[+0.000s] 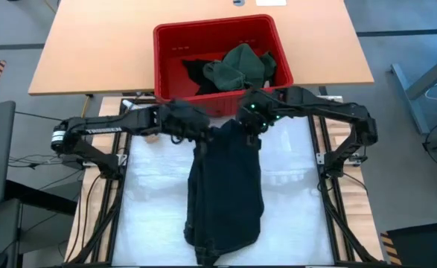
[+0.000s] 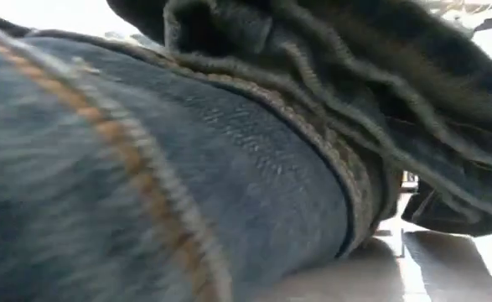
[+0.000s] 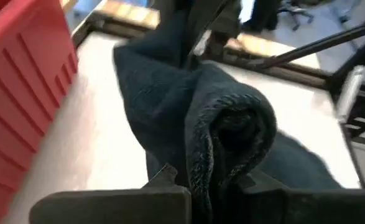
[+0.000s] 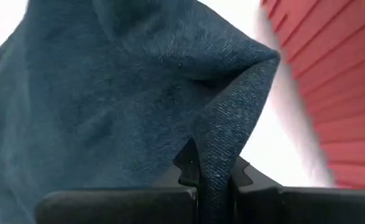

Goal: Fold laundry
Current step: Fold the dark blue pants

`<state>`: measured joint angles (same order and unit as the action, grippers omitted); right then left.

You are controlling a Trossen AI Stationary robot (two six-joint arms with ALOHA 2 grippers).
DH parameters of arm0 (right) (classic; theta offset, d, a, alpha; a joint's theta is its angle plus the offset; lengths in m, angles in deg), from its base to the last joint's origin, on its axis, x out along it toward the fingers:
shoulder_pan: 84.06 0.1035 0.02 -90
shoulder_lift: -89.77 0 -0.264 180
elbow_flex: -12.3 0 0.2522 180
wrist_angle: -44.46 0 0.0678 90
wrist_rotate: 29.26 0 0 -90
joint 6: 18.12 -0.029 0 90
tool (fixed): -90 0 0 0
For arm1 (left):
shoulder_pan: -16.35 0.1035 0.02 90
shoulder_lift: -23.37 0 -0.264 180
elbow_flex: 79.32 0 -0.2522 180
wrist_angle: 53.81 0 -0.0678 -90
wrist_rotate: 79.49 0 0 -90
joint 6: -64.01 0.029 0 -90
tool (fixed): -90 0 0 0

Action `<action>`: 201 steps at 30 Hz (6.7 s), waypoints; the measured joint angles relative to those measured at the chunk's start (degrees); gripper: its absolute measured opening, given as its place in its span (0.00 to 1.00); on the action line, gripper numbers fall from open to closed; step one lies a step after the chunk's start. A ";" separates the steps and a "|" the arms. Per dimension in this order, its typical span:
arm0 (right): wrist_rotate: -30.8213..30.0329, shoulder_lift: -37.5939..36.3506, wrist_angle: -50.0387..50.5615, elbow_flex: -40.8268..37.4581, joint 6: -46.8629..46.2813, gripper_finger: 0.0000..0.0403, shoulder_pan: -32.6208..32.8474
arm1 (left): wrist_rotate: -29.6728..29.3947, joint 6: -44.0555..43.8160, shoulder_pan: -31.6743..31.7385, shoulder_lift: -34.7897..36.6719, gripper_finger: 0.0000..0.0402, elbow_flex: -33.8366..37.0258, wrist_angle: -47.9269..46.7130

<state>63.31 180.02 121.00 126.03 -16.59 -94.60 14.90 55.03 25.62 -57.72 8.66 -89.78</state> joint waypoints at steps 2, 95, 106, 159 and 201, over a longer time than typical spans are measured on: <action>0.07 -0.20 -2.53 0.07 0.20 0.09 -1.04 | 0.82 1.74 1.44 1.81 0.02 -0.45 0.88; -16.39 -4.19 -13.88 22.91 13.04 0.09 25.16 | 7.37 -0.20 -18.62 4.02 0.02 -20.26 12.21; -14.27 -3.29 -17.22 27.25 2.62 0.09 30.55 | -3.92 -11.88 -25.72 1.17 0.02 -20.17 23.52; -2.84 0.17 -26.34 -27.07 -9.09 0.09 22.85 | 15.87 -3.70 -20.45 -0.29 0.03 22.23 5.20; 7.86 -0.42 -40.75 -25.44 -10.05 0.49 24.14 | 36.22 -24.19 -21.68 1.24 0.33 22.47 16.06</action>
<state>71.16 179.61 80.25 100.58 -26.64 -70.46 51.12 30.84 3.94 -56.48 31.13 -73.72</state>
